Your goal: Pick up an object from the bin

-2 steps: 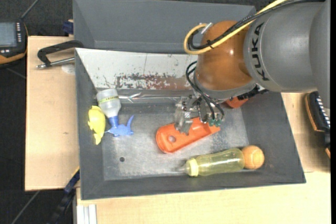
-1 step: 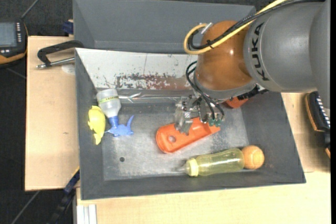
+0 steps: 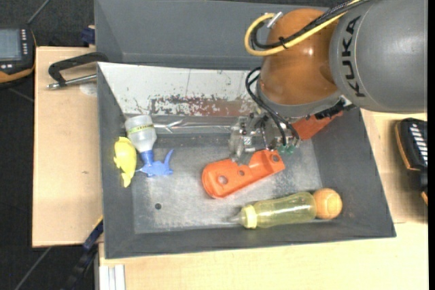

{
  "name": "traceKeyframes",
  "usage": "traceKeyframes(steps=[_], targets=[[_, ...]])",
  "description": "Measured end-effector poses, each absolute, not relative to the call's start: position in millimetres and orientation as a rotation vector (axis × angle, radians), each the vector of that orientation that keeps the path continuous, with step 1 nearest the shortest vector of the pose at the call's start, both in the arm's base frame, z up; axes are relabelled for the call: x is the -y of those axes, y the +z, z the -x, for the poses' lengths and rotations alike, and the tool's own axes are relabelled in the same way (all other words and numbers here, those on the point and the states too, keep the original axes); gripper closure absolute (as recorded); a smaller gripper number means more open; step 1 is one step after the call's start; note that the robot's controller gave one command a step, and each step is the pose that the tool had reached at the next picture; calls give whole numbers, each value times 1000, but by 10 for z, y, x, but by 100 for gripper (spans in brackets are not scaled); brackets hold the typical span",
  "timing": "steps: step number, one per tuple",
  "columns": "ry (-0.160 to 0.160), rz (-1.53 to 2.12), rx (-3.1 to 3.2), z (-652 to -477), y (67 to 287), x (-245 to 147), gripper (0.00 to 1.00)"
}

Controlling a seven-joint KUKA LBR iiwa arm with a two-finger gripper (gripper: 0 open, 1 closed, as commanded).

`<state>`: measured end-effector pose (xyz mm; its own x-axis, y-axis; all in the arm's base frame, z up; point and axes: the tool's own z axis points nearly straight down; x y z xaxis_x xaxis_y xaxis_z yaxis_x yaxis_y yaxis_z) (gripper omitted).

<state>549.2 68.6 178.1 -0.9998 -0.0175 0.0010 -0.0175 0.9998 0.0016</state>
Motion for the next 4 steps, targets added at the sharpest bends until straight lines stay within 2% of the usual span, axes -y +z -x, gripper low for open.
traceKeyframes(steps=[1, 2, 3, 4], targets=[[-4, -91, 3145, -5588, 2406, -704, 100], [-5, -137, 3144, -5583, 1345, -738, 0], [-5, -153, 3138, -5561, 829, -753, 100], [-5, -153, 3138, -5561, 829, -753, 100]])
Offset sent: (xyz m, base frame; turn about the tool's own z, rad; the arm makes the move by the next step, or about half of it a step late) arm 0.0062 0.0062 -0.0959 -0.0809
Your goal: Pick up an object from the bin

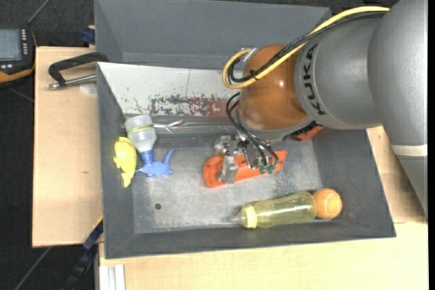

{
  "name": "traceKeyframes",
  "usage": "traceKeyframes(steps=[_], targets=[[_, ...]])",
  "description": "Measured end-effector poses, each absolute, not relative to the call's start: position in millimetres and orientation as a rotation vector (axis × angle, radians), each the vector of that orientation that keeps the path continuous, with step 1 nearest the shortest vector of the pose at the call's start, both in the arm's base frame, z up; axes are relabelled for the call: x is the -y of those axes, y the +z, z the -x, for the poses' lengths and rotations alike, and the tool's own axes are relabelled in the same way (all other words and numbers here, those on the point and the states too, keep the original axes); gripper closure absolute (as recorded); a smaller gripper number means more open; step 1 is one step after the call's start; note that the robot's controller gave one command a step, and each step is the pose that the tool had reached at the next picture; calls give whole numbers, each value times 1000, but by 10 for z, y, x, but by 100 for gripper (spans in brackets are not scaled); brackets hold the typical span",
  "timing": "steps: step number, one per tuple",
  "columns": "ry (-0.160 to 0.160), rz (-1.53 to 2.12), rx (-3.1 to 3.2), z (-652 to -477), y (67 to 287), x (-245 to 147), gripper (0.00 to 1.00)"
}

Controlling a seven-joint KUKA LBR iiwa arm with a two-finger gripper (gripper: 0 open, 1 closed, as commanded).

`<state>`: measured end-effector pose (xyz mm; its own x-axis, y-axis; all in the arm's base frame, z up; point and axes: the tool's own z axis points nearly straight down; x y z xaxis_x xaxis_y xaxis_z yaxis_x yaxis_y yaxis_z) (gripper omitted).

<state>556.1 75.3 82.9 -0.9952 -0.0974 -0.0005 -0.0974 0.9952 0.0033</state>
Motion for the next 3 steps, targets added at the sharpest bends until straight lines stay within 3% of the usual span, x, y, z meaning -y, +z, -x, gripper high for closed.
traceKeyframes(steps=[1, 3], targets=[[6, 184, -3135, -5572, 829, -716, 100], [9, 246, -3125, -5809, 734, -562, 100]])
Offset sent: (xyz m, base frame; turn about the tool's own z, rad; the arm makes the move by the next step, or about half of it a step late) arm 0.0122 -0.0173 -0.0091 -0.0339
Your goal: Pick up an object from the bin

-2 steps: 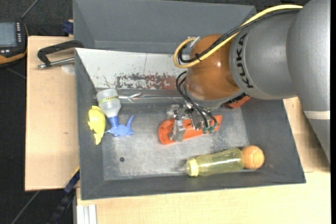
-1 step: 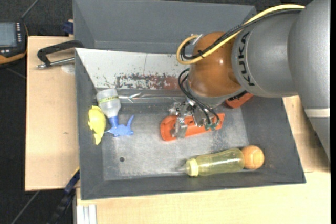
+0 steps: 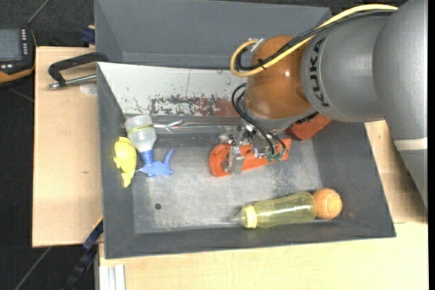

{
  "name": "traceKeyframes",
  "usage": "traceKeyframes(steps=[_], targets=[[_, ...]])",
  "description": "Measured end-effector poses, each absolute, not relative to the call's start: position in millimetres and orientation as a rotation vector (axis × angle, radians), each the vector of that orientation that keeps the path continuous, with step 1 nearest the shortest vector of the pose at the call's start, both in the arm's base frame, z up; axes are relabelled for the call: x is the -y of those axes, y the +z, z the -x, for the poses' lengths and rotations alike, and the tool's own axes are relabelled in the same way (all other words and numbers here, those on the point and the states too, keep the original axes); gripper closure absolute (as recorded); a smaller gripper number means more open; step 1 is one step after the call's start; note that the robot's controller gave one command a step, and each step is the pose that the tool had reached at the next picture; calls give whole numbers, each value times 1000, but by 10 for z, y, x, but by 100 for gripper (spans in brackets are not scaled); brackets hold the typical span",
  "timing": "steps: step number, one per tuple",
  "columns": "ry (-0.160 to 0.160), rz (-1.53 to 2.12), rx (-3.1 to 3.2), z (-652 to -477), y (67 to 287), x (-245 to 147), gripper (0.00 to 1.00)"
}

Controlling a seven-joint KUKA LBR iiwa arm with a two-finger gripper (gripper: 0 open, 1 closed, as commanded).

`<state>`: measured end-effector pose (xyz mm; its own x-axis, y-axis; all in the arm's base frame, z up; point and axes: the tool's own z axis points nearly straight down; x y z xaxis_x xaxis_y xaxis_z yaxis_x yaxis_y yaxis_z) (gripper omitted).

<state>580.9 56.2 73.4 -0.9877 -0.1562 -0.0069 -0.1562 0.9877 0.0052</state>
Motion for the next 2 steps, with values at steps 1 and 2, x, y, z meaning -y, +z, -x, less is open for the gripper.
traceKeyframes(steps=[1, 2], targets=[[14, 136, -3126, -5915, 732, -347, 100], [10, 179, -3121, -5895, 735, -242, 100]])
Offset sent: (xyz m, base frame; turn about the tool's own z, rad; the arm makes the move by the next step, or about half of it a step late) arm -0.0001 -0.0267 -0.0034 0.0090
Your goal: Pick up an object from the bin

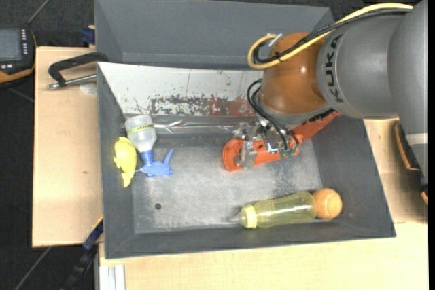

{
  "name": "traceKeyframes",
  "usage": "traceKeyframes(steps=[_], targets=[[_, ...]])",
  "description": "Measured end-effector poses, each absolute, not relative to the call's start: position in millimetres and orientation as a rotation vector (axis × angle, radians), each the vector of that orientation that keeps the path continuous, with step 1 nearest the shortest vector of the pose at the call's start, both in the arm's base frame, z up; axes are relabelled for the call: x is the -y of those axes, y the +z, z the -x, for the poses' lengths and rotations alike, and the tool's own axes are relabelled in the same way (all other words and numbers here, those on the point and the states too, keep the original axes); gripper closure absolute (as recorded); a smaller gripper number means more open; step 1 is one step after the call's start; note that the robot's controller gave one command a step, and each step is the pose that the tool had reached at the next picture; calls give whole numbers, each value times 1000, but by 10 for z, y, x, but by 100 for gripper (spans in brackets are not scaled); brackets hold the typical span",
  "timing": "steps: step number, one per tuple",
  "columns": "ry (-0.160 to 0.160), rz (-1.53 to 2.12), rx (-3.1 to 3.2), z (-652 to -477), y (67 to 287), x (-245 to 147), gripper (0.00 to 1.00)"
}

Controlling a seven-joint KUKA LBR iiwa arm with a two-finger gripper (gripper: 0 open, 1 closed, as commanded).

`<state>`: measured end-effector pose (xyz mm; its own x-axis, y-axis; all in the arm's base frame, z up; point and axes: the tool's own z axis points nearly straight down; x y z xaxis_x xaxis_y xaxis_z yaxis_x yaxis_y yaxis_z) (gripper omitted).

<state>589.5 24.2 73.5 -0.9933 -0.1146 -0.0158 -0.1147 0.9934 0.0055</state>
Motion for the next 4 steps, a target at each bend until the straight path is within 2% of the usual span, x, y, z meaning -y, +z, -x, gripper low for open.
traceKeyframes(steps=[1, 2, 3, 4], targets=[[14, 203, -3120, -5969, 925, -315, 100], [15, 207, -3115, -5991, 997, -322, 100], [15, 180, -3118, -5914, 791, -427, 100], [18, 192, -3121, -5917, 1202, -275, 100]])
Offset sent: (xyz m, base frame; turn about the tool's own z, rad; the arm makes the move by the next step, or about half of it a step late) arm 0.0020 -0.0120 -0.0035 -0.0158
